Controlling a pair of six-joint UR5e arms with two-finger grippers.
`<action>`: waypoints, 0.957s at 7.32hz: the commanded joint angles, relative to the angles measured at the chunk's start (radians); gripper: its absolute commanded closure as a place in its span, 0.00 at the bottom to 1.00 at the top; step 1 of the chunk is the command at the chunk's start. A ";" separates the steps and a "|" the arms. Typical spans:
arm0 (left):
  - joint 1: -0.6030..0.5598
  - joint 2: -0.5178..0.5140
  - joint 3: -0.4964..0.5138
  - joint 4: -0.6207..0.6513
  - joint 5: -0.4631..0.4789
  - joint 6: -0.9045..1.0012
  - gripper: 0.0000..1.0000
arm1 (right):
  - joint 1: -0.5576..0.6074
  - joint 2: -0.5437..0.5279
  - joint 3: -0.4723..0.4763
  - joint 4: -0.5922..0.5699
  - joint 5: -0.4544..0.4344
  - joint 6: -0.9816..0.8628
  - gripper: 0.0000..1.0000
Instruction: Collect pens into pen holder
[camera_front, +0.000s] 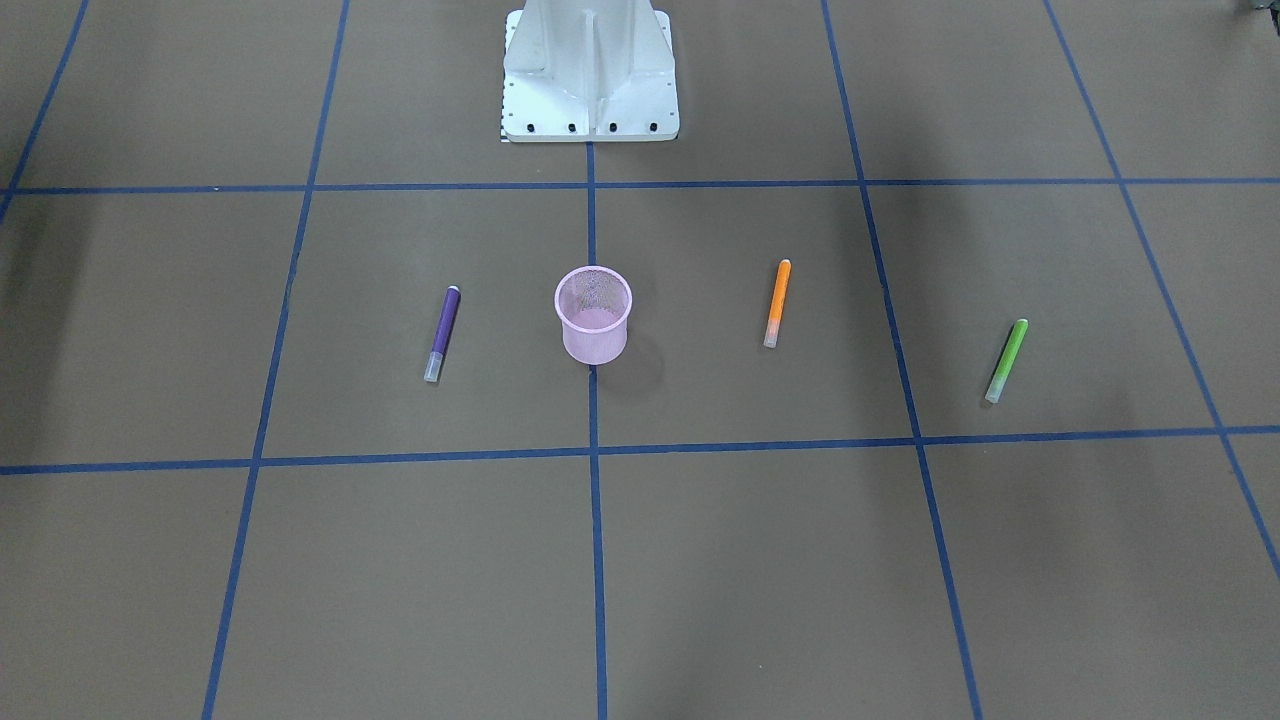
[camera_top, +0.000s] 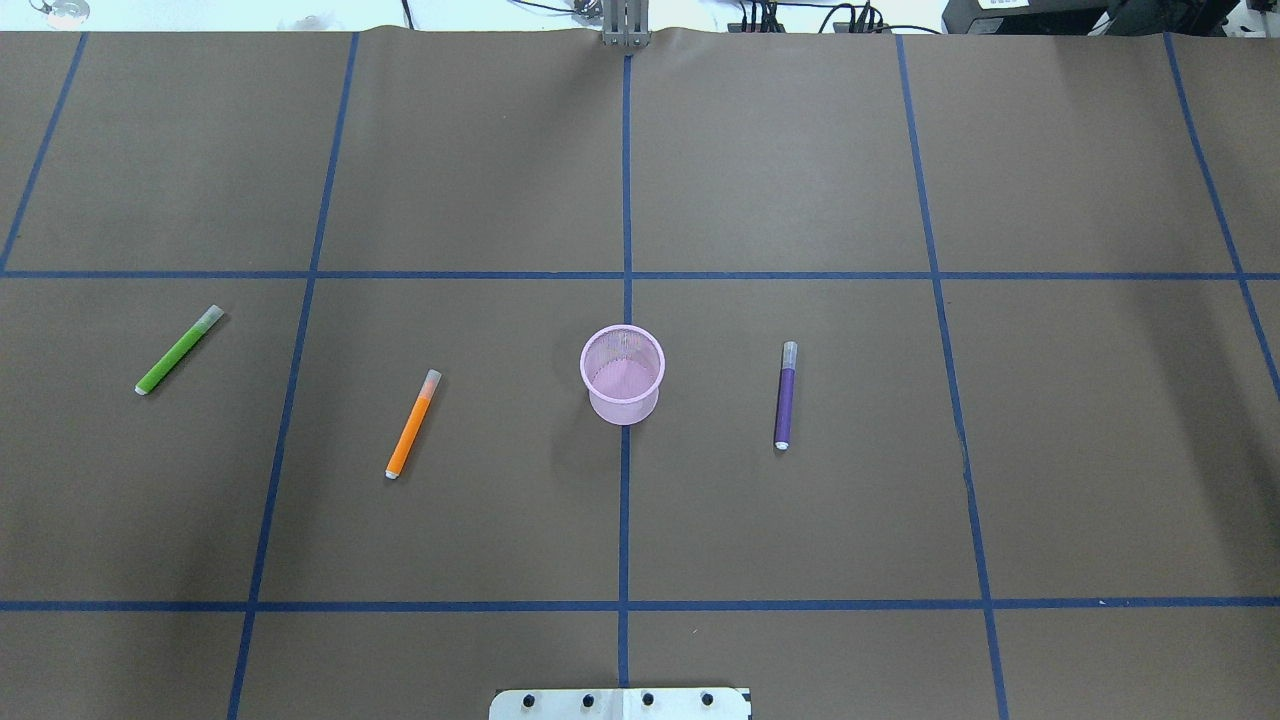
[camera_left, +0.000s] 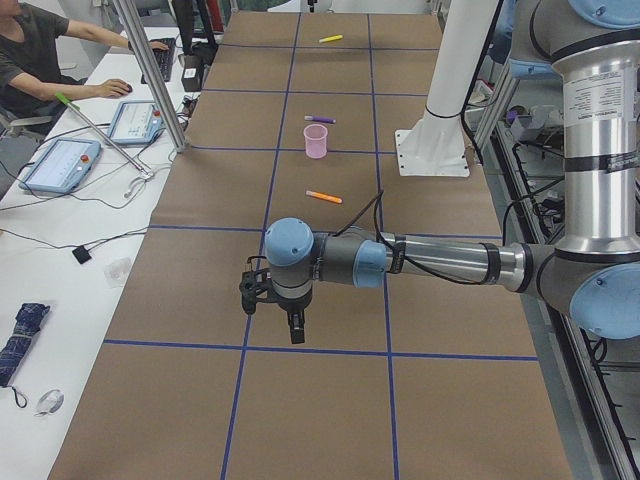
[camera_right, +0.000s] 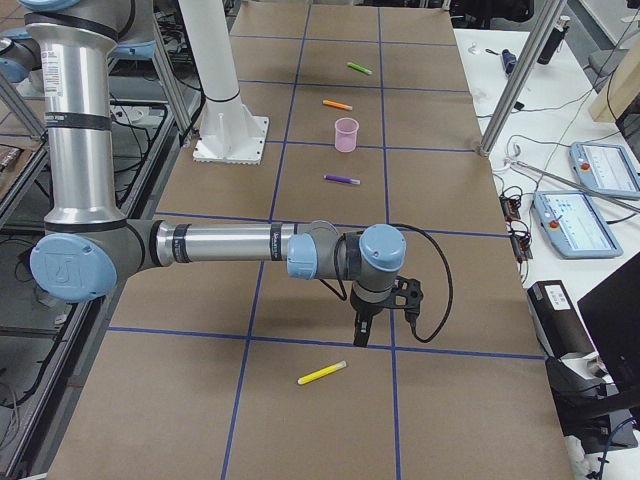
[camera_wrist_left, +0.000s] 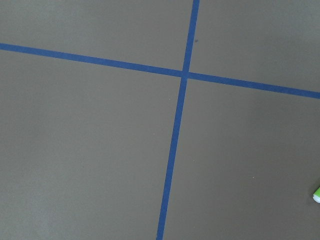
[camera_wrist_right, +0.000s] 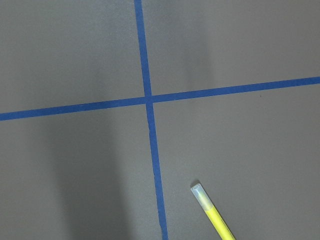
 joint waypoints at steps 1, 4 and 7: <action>0.000 -0.003 0.000 -0.001 -0.006 -0.002 0.00 | 0.001 -0.001 -0.002 0.000 0.001 0.001 0.00; 0.000 0.002 -0.014 -0.001 0.002 -0.011 0.00 | -0.001 -0.001 -0.002 0.000 0.001 0.001 0.00; 0.003 -0.006 -0.016 -0.005 -0.009 -0.006 0.00 | -0.001 -0.001 -0.002 0.000 0.006 0.005 0.00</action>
